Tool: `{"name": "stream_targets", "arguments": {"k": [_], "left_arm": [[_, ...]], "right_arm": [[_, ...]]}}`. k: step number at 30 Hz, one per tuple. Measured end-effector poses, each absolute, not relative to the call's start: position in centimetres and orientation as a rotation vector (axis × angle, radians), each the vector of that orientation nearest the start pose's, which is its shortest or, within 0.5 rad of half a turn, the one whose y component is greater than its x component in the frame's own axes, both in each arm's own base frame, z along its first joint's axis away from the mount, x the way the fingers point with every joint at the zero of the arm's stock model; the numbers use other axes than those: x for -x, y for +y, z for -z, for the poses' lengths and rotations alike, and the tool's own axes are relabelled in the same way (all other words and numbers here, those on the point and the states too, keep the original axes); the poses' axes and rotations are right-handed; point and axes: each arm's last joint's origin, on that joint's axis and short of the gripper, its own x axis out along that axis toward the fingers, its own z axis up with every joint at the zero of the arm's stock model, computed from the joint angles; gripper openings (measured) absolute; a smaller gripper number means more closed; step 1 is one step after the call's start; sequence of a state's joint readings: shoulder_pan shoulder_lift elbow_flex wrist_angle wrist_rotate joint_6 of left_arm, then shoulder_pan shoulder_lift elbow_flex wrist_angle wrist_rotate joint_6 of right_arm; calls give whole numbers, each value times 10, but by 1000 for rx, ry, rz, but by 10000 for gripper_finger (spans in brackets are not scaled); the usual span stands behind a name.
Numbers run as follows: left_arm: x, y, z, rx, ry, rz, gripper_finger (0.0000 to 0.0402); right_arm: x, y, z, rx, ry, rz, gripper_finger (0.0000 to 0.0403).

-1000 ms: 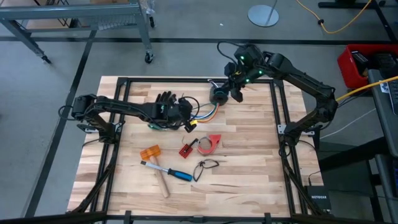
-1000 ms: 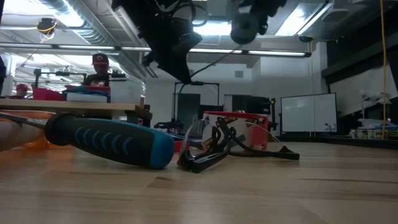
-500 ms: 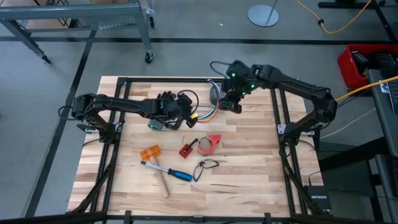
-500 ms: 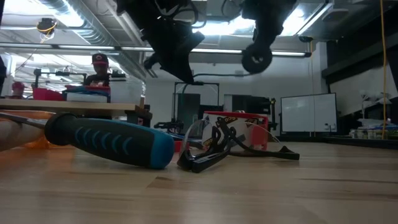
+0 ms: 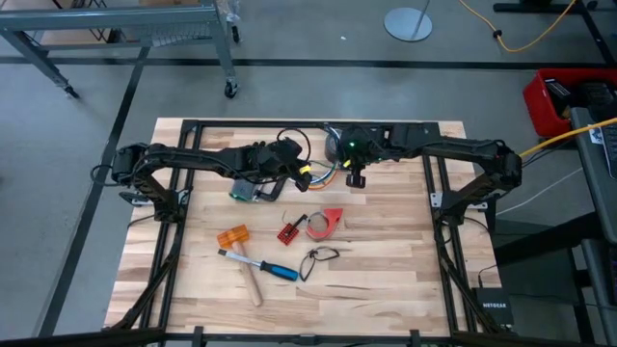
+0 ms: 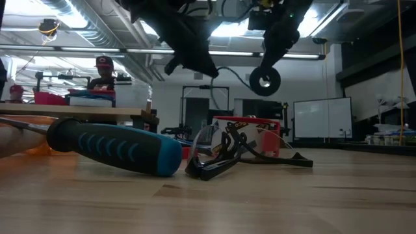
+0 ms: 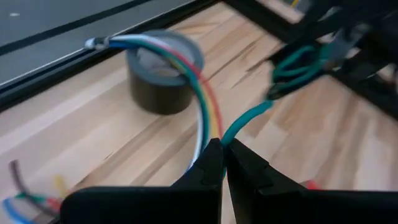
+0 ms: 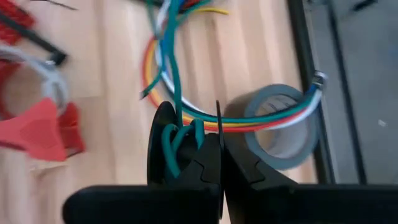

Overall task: Coil cords
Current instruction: Coil the wire onto the spool

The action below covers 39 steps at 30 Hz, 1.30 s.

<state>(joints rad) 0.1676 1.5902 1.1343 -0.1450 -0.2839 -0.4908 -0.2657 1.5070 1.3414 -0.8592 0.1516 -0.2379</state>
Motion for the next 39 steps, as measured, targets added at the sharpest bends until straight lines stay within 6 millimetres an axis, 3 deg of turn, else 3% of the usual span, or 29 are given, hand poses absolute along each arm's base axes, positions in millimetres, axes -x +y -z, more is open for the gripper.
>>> {"name": "stream_targets", "arguments": {"k": [6,20,33,39], "left_arm": [[-351,66,-269,463,377,-488,0],[-360,55,-287,464,212,-313,0],[-362,36,-287,454,230,-274,0],[-361,27,-283,377,263,-339,0]], "right_arm": [[-295,-87,-305,84,1025,344,1],[-311,-90,-318,30,791,377,1],[-322,-92,-331,-23,595,361,1],[-326,-94,-338,-19,515,365,1]]}}
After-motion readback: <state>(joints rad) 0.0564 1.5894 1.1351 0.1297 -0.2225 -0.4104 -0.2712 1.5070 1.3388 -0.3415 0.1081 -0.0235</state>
